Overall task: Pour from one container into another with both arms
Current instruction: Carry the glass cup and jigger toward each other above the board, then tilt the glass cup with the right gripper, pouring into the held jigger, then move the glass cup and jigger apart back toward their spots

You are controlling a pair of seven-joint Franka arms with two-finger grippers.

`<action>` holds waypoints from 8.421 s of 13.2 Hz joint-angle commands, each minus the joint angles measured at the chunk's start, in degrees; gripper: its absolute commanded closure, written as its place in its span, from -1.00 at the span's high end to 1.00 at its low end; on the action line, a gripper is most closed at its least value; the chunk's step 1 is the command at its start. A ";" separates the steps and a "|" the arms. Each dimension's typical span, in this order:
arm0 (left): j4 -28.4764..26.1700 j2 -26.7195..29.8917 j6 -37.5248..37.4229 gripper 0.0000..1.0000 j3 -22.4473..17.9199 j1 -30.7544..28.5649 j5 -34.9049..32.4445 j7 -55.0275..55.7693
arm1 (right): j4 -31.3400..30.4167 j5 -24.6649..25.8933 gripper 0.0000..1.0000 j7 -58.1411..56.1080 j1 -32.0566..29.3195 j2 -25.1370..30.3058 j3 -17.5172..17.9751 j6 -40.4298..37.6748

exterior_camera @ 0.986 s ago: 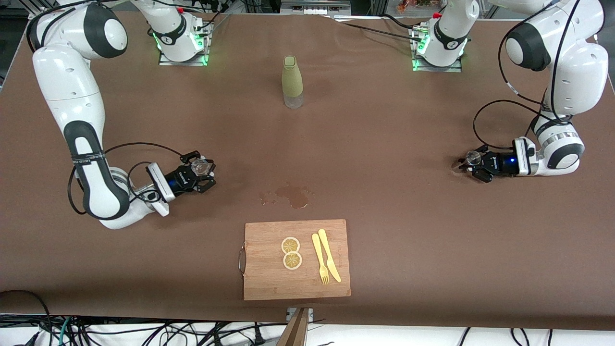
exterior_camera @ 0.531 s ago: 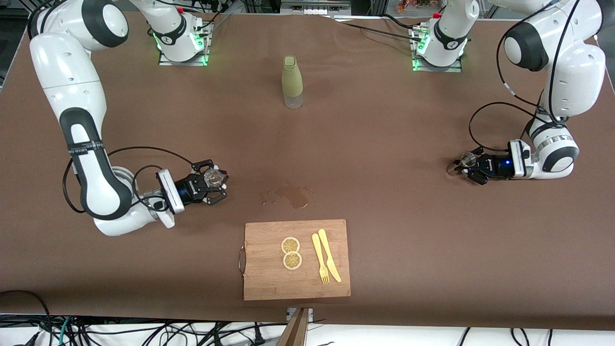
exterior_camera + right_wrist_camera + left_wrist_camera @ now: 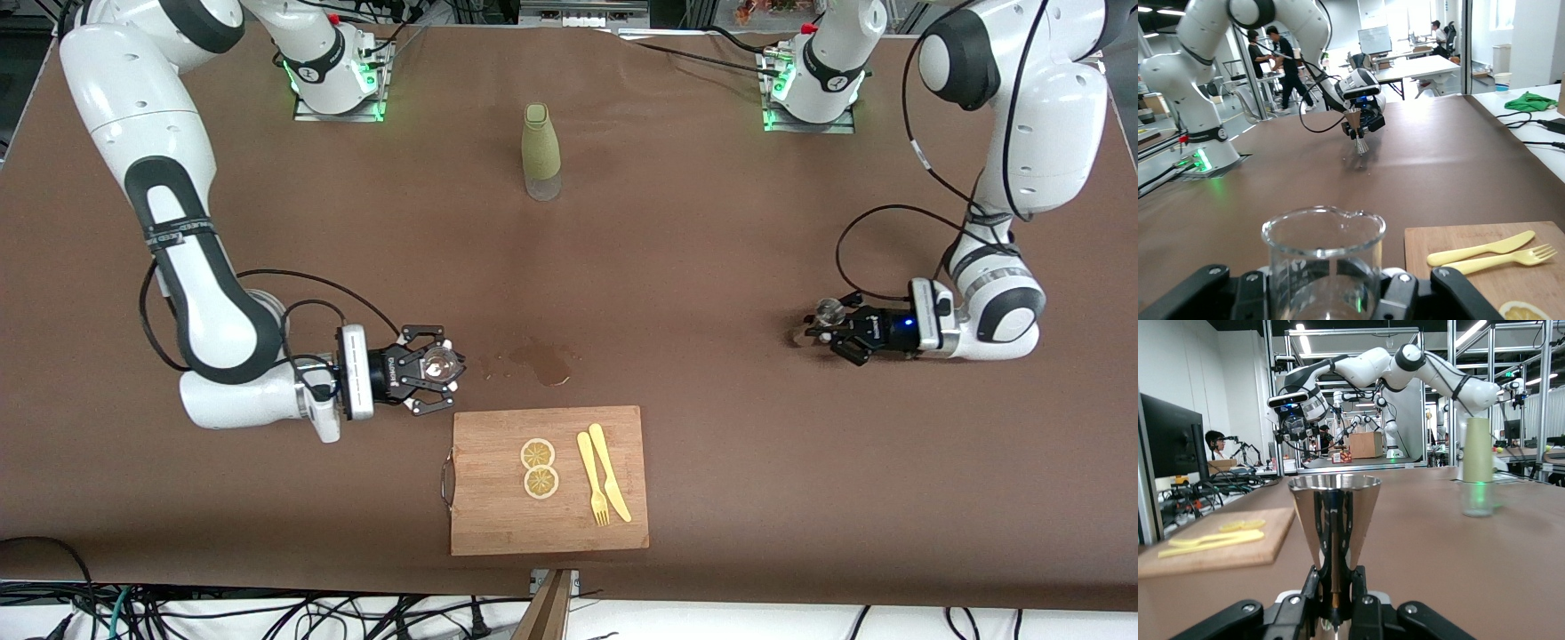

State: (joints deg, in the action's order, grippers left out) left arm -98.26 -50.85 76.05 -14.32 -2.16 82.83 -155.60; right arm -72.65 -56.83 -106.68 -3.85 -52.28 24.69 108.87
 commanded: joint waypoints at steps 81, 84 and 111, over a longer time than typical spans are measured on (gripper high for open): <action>-0.26 2.78 42.34 -1.00 21.44 20.71 40.13 0.73 | -1.44 43.49 -1.00 42.34 23.62 7.19 -3.68 24.81; -0.35 3.13 42.25 -1.00 21.44 20.62 40.13 0.82 | -1.53 37.34 -1.00 41.90 23.01 7.28 -3.51 24.99; -2.55 -0.20 -11.09 -1.00 -11.78 0.68 -5.84 -3.65 | -26.40 10.07 -1.00 -29.98 -26.55 0.71 -4.30 -9.20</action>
State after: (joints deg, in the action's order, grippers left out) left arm -101.18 -49.36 68.02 -24.73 -1.16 77.97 -155.22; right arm -97.39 -45.13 -134.07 -28.62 -50.47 19.73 100.12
